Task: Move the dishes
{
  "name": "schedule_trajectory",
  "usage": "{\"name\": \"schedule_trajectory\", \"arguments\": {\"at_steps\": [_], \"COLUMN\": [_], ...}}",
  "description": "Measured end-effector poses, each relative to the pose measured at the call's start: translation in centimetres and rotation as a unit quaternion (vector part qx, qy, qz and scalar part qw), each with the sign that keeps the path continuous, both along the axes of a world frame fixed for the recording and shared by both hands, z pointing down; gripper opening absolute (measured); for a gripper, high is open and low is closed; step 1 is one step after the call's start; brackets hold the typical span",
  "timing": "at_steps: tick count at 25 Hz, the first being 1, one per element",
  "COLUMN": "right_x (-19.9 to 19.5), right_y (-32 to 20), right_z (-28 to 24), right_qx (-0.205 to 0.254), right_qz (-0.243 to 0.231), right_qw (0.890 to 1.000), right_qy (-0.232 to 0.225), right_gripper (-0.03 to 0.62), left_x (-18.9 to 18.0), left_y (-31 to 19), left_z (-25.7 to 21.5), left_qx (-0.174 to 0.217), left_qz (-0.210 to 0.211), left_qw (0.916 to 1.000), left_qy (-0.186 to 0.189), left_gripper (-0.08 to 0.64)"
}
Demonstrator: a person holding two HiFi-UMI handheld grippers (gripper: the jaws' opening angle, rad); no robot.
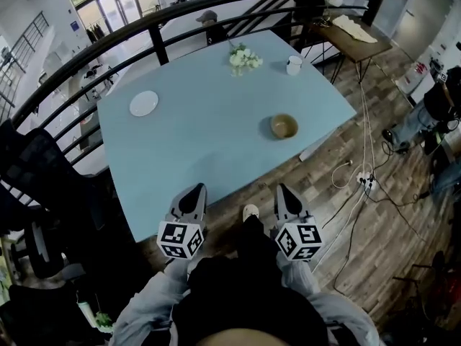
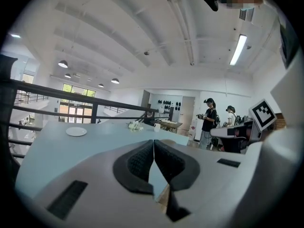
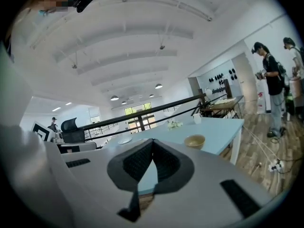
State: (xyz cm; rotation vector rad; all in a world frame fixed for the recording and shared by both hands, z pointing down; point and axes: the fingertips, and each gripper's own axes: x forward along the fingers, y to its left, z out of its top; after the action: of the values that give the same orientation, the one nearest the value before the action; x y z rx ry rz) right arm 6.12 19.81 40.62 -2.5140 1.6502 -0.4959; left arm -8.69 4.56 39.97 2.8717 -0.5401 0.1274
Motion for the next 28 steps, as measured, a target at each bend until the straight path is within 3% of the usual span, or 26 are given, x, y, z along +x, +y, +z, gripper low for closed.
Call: {"name": "schedule_trajectory", "arguments": {"at_steps": [19, 23, 28], "right_x": [14.0, 15.5, 14.7], "right_y": [-11.3, -13.2, -16.1], "right_z": [1.5, 2.0, 2.4], "right_qx": [-0.016, -0.016, -0.023], "right_qz": [-0.074, -0.099, -0.146], "right_qw": [0.997, 0.995, 0.989], "right_qy": [-0.007, -0.008, -0.024], "right_gripper": [0.009, 0.009, 0.009], "left_x": [12.2, 12.9, 11.1], "left_y": [-9.8, -10.7, -11.6], "left_z": [1.6, 2.0, 2.5], "left_qx": [-0.016, -0.014, -0.025], "left_qz": [-0.078, -0.102, -0.146], "left_qw": [0.9968, 0.9947, 0.9890], "left_qy": [-0.006, -0.002, -0.006], "left_gripper": [0.017, 0.017, 0.017]}}
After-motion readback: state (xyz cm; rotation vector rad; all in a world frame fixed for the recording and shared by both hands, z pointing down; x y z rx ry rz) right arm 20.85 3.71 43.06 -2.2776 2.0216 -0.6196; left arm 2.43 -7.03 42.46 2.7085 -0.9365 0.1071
